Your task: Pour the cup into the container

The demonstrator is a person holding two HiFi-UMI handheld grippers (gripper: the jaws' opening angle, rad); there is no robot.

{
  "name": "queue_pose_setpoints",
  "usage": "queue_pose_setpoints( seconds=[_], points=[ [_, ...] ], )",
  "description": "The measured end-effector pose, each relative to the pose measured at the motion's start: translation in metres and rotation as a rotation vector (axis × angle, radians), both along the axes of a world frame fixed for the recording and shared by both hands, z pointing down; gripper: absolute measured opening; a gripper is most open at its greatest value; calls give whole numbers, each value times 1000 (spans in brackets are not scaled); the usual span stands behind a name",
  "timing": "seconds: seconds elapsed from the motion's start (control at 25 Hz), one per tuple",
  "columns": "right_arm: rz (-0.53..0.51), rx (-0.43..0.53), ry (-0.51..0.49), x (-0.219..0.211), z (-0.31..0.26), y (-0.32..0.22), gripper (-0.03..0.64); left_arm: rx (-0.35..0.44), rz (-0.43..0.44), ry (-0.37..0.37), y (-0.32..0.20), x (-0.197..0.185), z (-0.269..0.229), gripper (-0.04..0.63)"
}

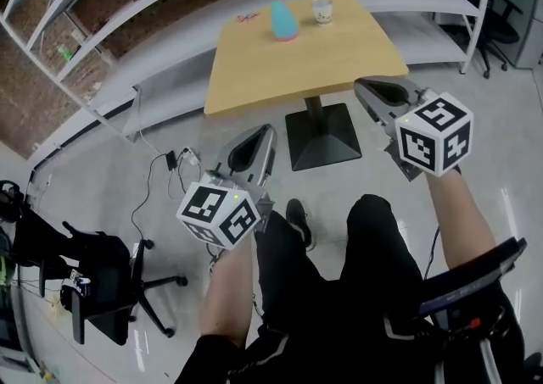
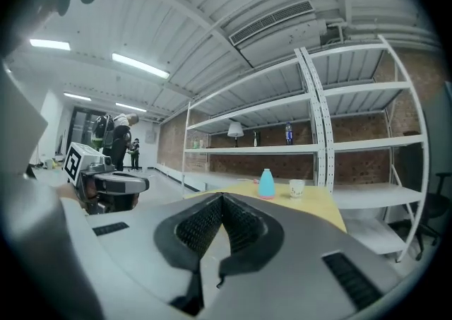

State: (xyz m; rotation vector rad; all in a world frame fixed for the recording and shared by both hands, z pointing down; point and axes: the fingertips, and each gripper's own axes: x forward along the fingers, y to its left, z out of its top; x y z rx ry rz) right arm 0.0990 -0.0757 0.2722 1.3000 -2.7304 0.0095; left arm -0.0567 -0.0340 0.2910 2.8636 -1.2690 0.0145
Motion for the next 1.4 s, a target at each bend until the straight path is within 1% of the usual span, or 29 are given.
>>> queue_pose_setpoints(
  seconds=[0.16, 0.44, 0.64, 0.72, 0.92, 1.16, 1.4],
  points=[
    [-45, -5, 14, -5, 5, 50, 0, 1, -9, 9, 54, 5, 0, -5],
    [-54, -20, 1, 14, 6, 147, 0, -30, -23, 44, 139, 21, 7, -5],
    [-42, -23, -7, 36, 11, 225, 0, -37, 7, 18, 219, 51, 13, -5],
    [-38, -10, -21, 41, 7, 257, 0, -33, 8, 8, 250, 55, 13, -5],
    [-34, 23, -42, 46, -8, 329, 0, -21, -3, 15, 319, 57, 7, -5],
    [-44, 23, -41, 53, -8, 381, 0, -19, 2, 8, 371, 69, 7, -5],
    [-33, 25, -30, 58, -6, 408, 0, -12, -5, -5, 395, 73, 6, -5]
  ],
)
